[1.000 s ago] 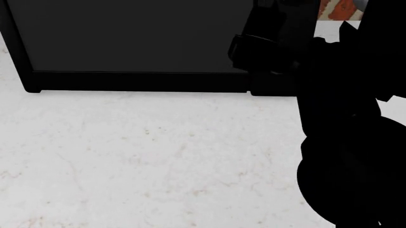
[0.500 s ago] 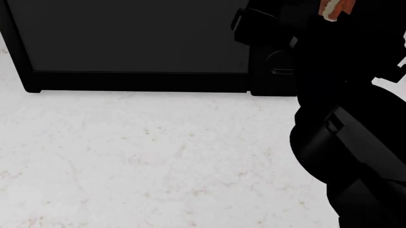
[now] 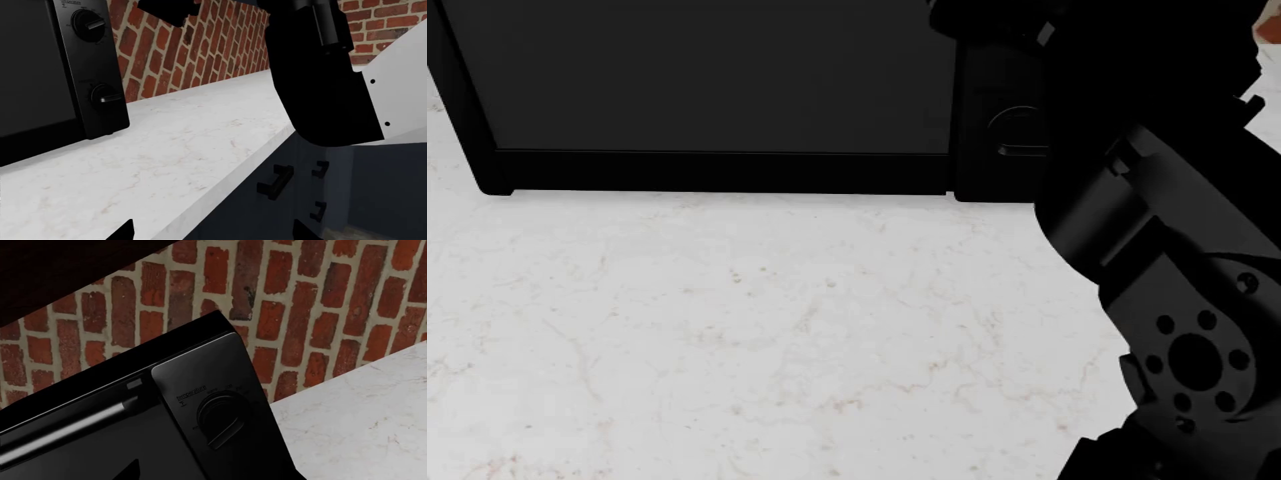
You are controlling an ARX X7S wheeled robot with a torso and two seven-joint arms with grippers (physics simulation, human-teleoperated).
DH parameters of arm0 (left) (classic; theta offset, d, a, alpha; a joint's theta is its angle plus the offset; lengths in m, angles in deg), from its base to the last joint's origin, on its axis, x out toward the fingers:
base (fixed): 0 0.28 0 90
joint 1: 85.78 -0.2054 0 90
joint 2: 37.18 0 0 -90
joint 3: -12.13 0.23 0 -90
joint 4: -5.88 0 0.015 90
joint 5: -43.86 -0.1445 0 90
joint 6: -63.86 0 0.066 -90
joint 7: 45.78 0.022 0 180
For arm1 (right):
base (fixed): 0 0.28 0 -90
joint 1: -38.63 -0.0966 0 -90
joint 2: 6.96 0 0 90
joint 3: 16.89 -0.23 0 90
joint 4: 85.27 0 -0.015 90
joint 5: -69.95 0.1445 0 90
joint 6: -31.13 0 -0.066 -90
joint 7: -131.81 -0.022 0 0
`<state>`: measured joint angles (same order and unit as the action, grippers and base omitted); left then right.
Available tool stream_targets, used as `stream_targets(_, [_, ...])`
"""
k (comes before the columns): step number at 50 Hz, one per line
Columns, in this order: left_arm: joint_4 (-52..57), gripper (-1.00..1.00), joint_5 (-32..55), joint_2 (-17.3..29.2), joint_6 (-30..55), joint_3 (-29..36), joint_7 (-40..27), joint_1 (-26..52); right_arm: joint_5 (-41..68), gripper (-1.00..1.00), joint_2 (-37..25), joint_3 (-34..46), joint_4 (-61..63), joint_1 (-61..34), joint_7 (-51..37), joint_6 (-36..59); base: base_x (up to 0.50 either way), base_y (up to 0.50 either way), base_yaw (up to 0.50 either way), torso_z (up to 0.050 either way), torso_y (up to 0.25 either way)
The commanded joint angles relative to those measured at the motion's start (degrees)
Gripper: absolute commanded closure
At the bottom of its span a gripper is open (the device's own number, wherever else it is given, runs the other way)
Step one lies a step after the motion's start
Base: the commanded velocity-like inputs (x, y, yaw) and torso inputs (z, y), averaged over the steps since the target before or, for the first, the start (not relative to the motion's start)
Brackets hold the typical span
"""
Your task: Decrease the toaster oven temperature.
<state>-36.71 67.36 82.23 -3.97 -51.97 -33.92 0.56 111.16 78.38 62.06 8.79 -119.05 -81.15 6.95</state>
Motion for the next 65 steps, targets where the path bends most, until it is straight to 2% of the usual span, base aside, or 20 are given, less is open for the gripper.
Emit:
stream_targets(1, [-0.37,-1.0,1.03,-0.06,1.05,-0.29,-0.25,1.51,-0.51,-1.0,-0.16,-0.4,-7.04,-0.87,1.91,-5.29,0.0,0.0,0.0,0.0,0.0])
stream_targets(16, [0.33,-1.0,2.69,0.26,3.33,-0.81,-1.07,3.27,0.86,-1.0,0.59,-2.69,-15.32,-2.85,4.71,-11.5,0.0,0.0,0.0,0.0,0.0])
stream_targets(46, [-0.2,-1.0,4.53,0.56,4.49,-1.27,-1.61,5.17,2.15,-1.0,-0.02,-6.44,-20.32,-3.28,0.96,-17.62,0.0,0.0,0.0,0.0,0.0])
stream_targets(65, [-5.09,-1.0,4.67,-0.49,2.73,-0.79,-0.06,6.86,-2.56,-1.0,0.2,-2.0,-40.43,-9.55,7.39,-27.89,0.0,0.0,0.0,0.0,0.0])
